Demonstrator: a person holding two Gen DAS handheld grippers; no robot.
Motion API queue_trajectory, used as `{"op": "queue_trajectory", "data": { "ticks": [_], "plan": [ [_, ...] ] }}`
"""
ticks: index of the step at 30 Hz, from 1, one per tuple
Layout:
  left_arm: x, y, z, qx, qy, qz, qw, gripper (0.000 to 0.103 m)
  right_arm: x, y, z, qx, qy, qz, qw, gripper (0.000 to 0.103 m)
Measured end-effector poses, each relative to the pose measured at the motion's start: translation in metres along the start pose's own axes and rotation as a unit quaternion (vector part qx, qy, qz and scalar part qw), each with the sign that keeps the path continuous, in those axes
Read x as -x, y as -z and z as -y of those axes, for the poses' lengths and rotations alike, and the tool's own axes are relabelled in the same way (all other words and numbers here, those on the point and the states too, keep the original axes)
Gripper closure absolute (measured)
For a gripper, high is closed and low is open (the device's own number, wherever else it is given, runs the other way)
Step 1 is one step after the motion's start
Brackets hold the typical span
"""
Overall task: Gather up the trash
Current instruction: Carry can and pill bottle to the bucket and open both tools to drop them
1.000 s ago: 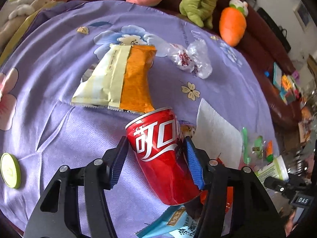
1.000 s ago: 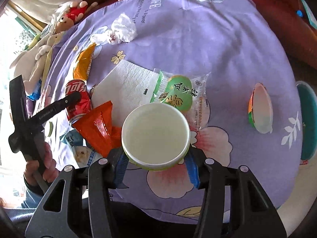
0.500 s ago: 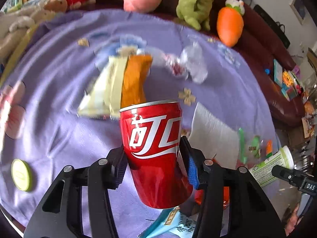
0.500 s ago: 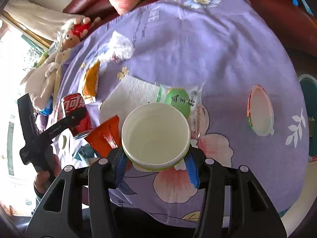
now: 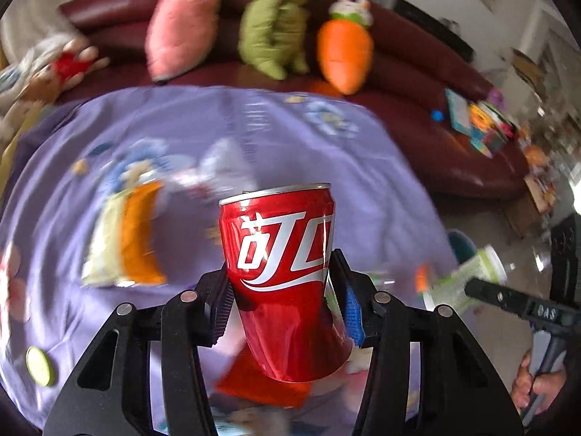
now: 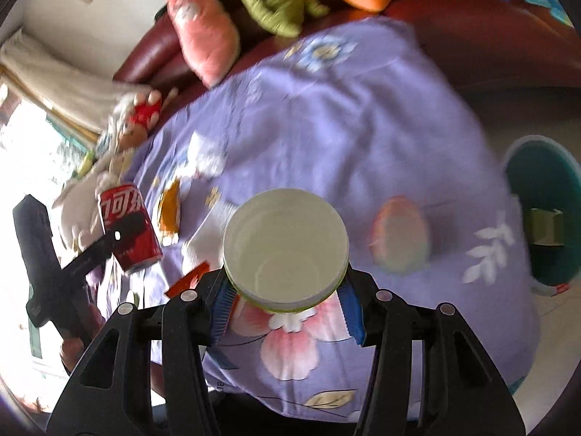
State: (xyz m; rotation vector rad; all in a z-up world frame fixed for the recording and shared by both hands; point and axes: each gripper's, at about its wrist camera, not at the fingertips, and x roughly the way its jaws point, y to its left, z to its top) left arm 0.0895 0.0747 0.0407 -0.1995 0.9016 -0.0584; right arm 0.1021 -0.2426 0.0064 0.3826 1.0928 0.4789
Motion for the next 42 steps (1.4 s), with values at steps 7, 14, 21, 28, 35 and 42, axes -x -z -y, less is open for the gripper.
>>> {"op": "queue_trajectory", "data": {
  "ticks": [7, 14, 21, 28, 35, 42],
  "plan": [
    [-0.023, -0.013, 0.112, -0.085, 0.078, -0.018, 0.9932, 0.052, 0.082, -0.013, 0.086, -0.067, 0.056, 0.086, 0.992, 0.055],
    [-0.06, -0.01, 0.202, -0.138, 0.124, -0.056, 0.981, 0.052, 0.121, -0.002, 0.176, -0.135, 0.126, 0.113, 0.976, 0.055],
    [-0.094, -0.008, 0.263, -0.17, 0.132, -0.082, 0.9731, 0.052, 0.109, 0.007, 0.239, -0.178, 0.145, 0.094, 0.969, 0.055],
    [-0.126, -0.005, 0.299, -0.185, 0.131, -0.106, 0.9681, 0.052, 0.075, 0.003, 0.265, -0.176, 0.152, 0.066, 0.97, 0.054],
    [-0.151, 0.0, 0.325, -0.198, 0.129, -0.127, 0.9633, 0.052, 0.042, 0.007, 0.28, -0.179, 0.129, 0.019, 0.975, 0.048],
    [-0.17, 0.006, 0.343, -0.205, 0.127, -0.143, 0.9599, 0.052, 0.061, 0.011, 0.296, -0.188, 0.138, 0.038, 0.972, 0.042]
  ]
}}
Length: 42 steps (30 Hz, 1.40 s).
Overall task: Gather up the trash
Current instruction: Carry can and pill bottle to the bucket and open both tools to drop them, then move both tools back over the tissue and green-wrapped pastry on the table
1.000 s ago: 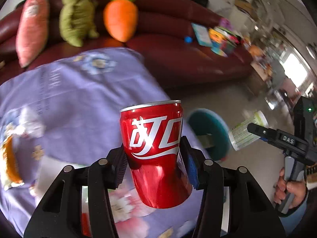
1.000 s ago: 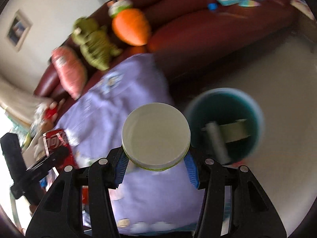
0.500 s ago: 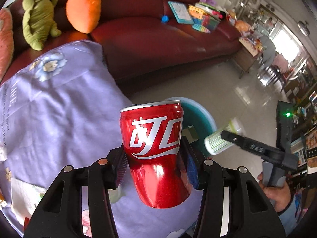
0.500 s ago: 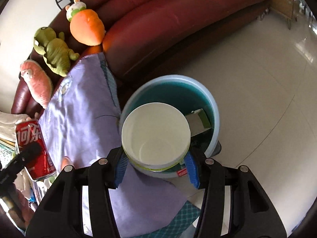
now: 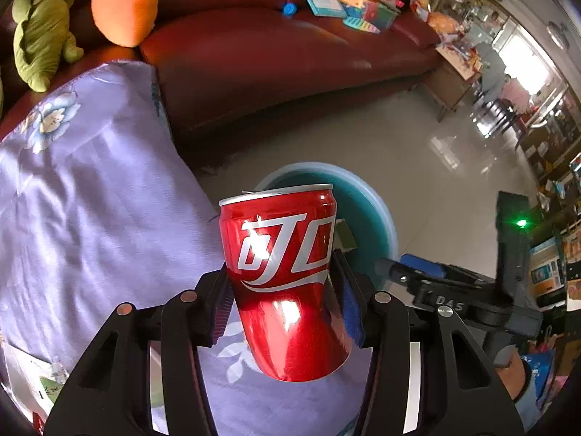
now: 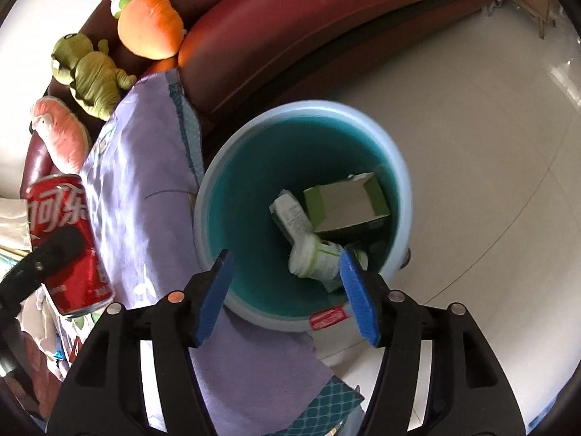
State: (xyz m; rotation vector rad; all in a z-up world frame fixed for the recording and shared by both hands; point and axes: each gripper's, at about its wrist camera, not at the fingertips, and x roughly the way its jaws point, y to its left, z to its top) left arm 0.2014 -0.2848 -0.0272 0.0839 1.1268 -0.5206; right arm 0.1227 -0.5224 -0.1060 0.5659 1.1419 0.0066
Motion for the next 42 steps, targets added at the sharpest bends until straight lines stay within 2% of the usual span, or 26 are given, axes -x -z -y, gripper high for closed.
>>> {"op": "queue_trajectory", "data": {
  "ticks": [3, 13, 14, 16, 18, 29, 31, 42],
  "plan": [
    [-0.009, -0.003, 0.006, -0.006, 0.001, -0.006, 1.0, 0.052, 0.006, -0.001, 0.008, -0.008, 0.004, 0.009, 1.0, 0.037],
    [-0.042, -0.014, 0.017, -0.006, 0.001, -0.022, 0.9997, 0.05, 0.023, -0.006, 0.025, -0.029, 0.019, 0.025, 0.999, 0.032],
    [-0.044, -0.015, 0.018, -0.005, 0.001, -0.023, 0.9997, 0.048, 0.021, -0.008, 0.022, -0.029, 0.02, 0.025, 0.999, 0.032],
    [-0.048, -0.014, 0.019, -0.005, -0.004, -0.023, 0.9997, 0.033, 0.021, -0.009, 0.022, -0.029, 0.021, 0.023, 0.999, 0.032],
    [-0.048, -0.013, 0.019, -0.002, -0.008, -0.02, 0.9998, 0.027, 0.02, -0.009, 0.021, -0.03, 0.022, 0.021, 0.999, 0.032],
    [-0.027, 0.004, 0.002, 0.017, 0.004, -0.013, 0.9998, 0.02, 0.028, -0.009, -0.003, -0.009, 0.034, 0.018, 0.999, 0.027],
    [-0.021, 0.008, -0.002, 0.021, 0.009, -0.013, 0.9997, 0.014, 0.03, -0.008, -0.008, -0.006, 0.036, 0.018, 0.999, 0.027],
    [0.024, 0.033, -0.024, 0.037, 0.009, 0.018, 0.9991, 0.011, 0.056, 0.008, -0.047, 0.016, 0.049, 0.032, 0.998, 0.026]
  ]
}}
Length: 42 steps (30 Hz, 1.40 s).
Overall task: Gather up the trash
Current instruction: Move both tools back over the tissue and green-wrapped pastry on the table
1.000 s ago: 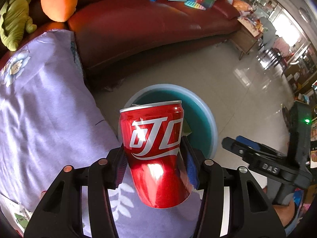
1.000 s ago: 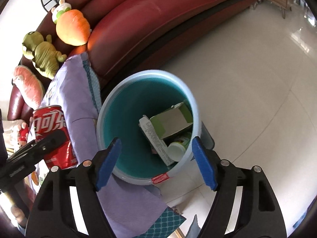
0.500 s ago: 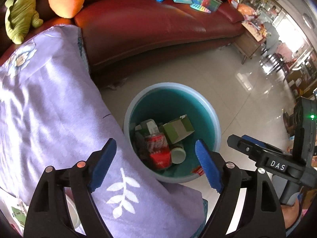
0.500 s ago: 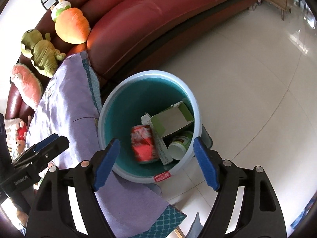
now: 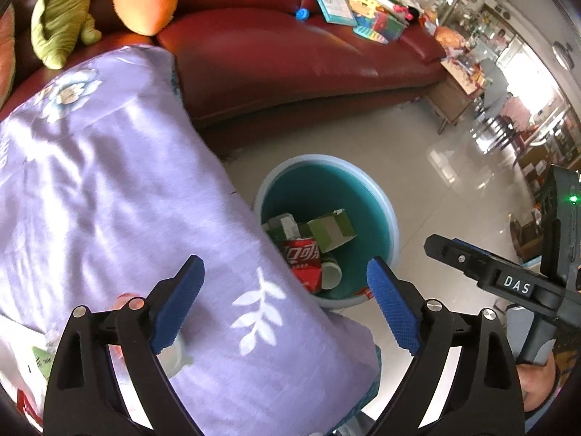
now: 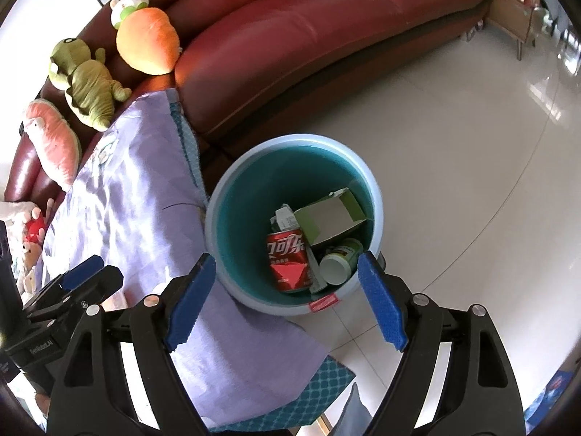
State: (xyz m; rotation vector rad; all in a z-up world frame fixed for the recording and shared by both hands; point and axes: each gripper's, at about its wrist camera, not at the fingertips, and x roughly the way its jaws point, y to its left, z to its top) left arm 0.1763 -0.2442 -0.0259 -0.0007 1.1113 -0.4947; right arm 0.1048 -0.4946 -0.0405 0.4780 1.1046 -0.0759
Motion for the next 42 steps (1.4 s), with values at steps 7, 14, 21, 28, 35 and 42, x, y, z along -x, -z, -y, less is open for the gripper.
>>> {"op": "queue_trajectory", "data": {
  "ticks": [7, 14, 21, 28, 35, 42],
  "plan": [
    [0.033, 0.024, -0.042, 0.028, -0.007, 0.013, 0.9995, 0.011, 0.01, 0.016, -0.044, 0.031, -0.003, 0.0, 1.0, 0.026],
    [0.064, 0.045, -0.085, 0.06, -0.015, 0.026, 0.9977, 0.011, 0.008, 0.03, -0.102, 0.077, -0.011, -0.009, 0.997, 0.026],
    [0.09, 0.068, -0.133, 0.089, -0.025, 0.039, 0.995, 0.01, 0.002, 0.046, -0.155, 0.121, -0.011, -0.026, 0.992, 0.026],
    [0.113, 0.09, -0.191, 0.134, -0.037, 0.048, 0.989, 0.01, -0.01, 0.062, -0.206, 0.161, -0.013, -0.048, 0.986, 0.026],
    [0.133, 0.109, -0.246, 0.178, -0.05, 0.06, 0.9809, 0.01, -0.031, 0.082, -0.265, 0.208, -0.029, -0.081, 0.974, 0.026],
    [0.144, 0.132, -0.293, 0.205, -0.069, 0.056, 0.9746, 0.01, -0.059, 0.107, -0.313, 0.239, -0.05, -0.126, 0.962, 0.026]
  ]
}}
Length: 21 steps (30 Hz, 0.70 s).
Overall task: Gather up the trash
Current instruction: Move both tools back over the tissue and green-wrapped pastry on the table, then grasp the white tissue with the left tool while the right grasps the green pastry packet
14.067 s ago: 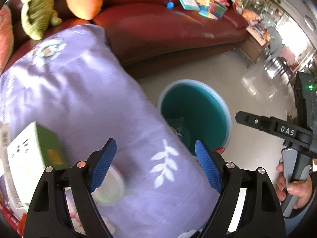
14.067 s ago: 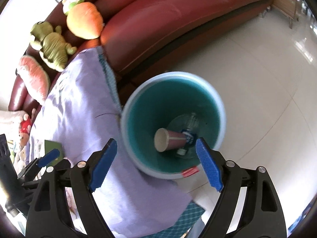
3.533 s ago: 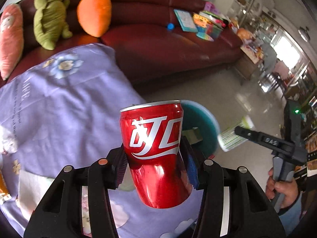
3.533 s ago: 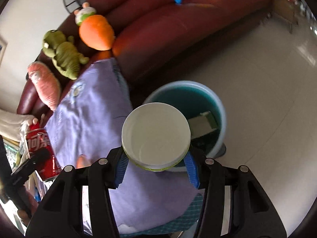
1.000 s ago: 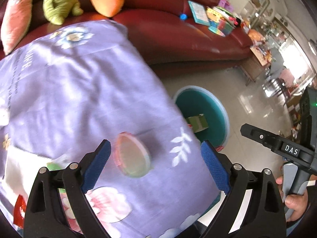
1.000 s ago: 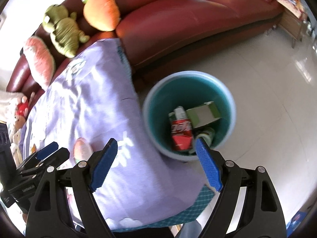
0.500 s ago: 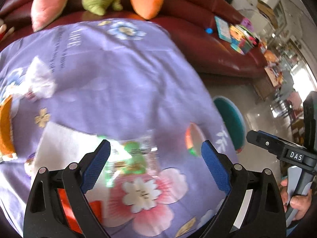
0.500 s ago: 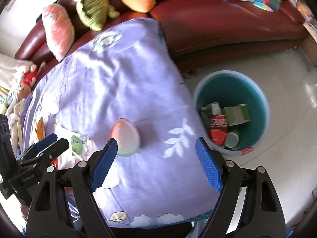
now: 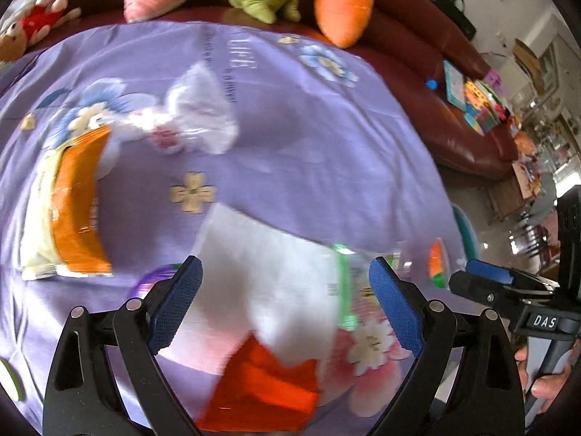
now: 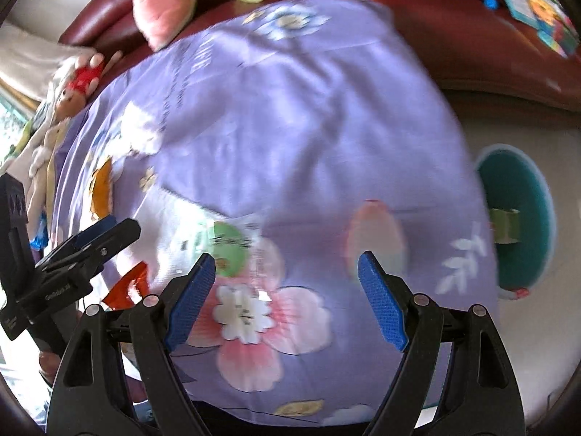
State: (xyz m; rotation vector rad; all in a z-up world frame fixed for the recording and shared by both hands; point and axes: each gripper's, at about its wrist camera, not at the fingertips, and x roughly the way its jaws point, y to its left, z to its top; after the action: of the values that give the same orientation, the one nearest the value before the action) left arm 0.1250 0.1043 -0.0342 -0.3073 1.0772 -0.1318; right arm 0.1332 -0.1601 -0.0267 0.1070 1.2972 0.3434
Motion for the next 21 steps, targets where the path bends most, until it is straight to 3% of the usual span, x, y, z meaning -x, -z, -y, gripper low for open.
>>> {"op": "queue_trajectory", "data": {
  "ticks": [7, 15, 16, 17, 21],
  "plan": [
    [0.008, 0.002, -0.042, 0.019, -0.018, 0.001, 0.9997, 0.01, -0.046, -0.005, -0.027, 0.009, -0.013, -0.049, 0.999, 0.026],
    [0.015, 0.003, -0.063, 0.016, -0.037, 0.001, 0.9992, 0.01, -0.069, -0.003, -0.033, 0.003, -0.018, -0.055, 0.998, 0.026],
    [0.014, 0.004, -0.064, 0.015, -0.037, 0.0, 0.9992, 0.01, -0.071, -0.004, -0.033, 0.003, -0.019, -0.055, 0.998, 0.031],
    [0.013, 0.004, -0.064, 0.015, -0.037, -0.002, 0.9992, 0.01, -0.072, -0.004, -0.033, 0.005, -0.021, -0.053, 0.998, 0.042],
    [0.007, 0.007, -0.053, 0.002, -0.029, -0.014, 0.9995, 0.01, -0.065, -0.003, -0.035, 0.017, -0.023, -0.038, 0.999, 0.053]
  ]
}}
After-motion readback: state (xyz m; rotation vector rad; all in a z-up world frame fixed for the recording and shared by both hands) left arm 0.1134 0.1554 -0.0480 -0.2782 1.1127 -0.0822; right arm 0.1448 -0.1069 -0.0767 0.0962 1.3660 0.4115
